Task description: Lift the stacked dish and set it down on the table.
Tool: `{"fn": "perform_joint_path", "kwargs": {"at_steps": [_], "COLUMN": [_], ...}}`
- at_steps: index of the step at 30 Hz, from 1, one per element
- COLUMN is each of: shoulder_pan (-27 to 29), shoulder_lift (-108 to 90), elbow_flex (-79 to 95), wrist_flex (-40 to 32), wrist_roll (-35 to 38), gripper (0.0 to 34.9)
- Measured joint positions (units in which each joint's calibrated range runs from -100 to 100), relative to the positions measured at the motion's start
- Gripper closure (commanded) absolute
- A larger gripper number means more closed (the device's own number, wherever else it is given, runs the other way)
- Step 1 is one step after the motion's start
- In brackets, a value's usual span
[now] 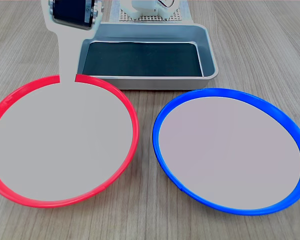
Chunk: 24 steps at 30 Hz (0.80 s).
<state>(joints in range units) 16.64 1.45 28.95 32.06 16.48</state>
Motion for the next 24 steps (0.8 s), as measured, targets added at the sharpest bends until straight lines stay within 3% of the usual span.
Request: {"fn": "perform_joint_path", "kwargs": {"at_steps": [9, 15, 16, 17, 18, 21, 24], "shoulder_pan": [0.0, 0.0, 0.0, -0.44, -0.88, -3.19, -6.55], "shoulder_lift": [-1.36, -9.72, -11.17, -13.64, -15.77, -23.87, -35.21], "elbow_flex": [3.63, 7.53, 8.08, 9.07, 9.98, 13.16, 20.42], "wrist_flex": [-0.9, 4.81, 5.71, 6.85, 7.91, 9.14, 5.79], "wrist_roll": [0.39, 1.61, 1.56, 1.61, 1.56, 0.39, -4.1], "gripper": [24.2, 25.8, 26.8, 33.5, 34.7, 34.8, 34.8]}}
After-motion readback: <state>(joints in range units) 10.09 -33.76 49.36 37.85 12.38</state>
